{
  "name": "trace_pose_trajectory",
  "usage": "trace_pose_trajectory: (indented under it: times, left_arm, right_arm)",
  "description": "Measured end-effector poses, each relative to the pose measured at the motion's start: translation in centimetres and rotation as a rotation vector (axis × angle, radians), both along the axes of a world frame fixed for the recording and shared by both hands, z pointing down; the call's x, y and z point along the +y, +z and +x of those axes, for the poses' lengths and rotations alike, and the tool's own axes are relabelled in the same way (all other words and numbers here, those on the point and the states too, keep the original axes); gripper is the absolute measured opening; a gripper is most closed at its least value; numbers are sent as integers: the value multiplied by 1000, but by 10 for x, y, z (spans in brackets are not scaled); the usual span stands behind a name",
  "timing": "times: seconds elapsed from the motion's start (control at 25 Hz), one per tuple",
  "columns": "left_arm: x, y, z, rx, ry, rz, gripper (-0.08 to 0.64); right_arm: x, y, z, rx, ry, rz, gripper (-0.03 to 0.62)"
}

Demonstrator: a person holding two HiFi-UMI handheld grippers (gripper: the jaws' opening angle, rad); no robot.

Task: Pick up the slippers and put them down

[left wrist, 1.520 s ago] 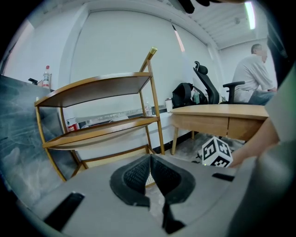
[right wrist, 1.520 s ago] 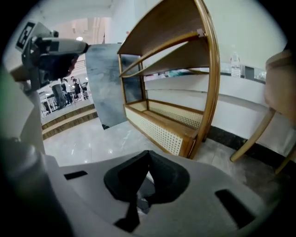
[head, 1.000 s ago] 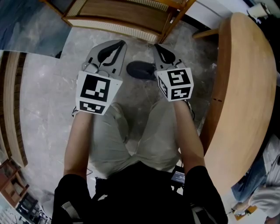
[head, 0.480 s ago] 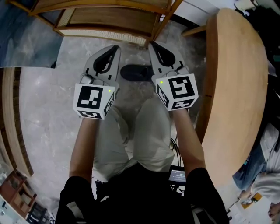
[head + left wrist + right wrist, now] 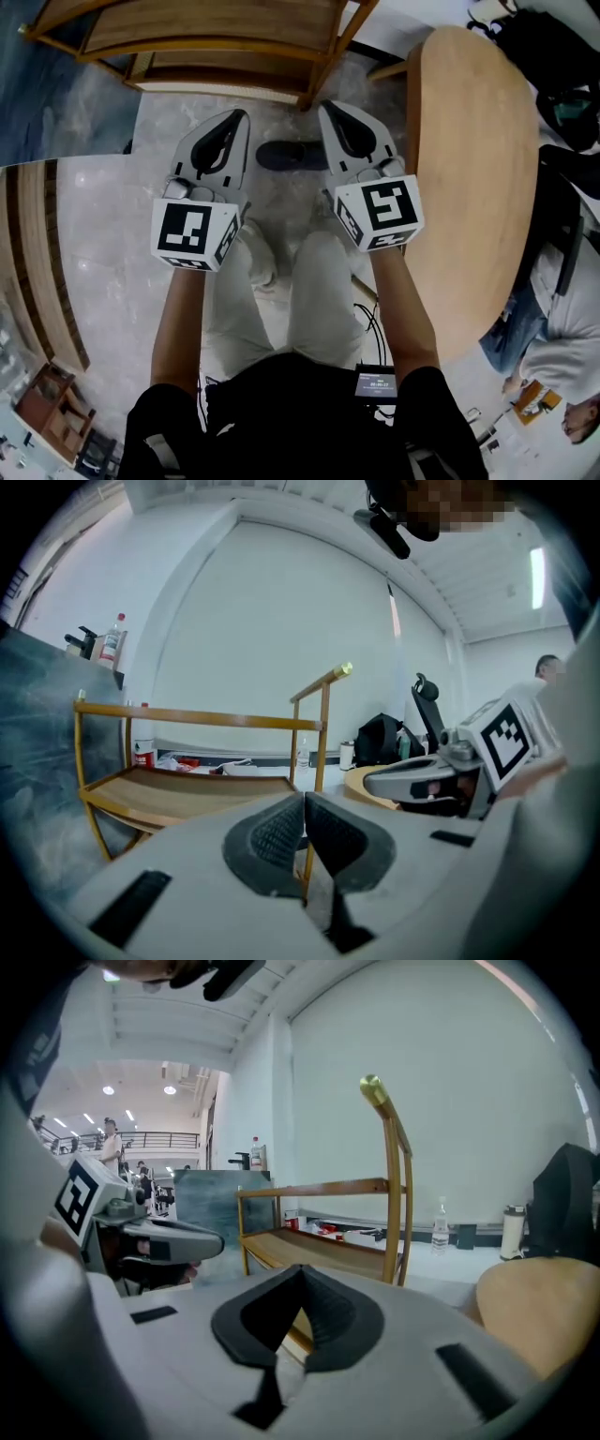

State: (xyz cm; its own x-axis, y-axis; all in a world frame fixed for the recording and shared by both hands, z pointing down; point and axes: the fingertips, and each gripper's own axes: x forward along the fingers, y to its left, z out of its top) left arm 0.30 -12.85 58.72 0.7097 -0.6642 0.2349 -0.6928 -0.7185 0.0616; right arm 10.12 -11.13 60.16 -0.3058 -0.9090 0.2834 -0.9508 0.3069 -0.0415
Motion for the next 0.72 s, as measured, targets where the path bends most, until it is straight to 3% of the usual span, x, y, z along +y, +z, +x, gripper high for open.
trace_pose_trajectory:
  times: [0.72]
  left_arm:
    - [23, -284, 22, 21, 27, -31, 6]
  right_arm:
    - [27, -295, 15, -5, 21, 6, -2]
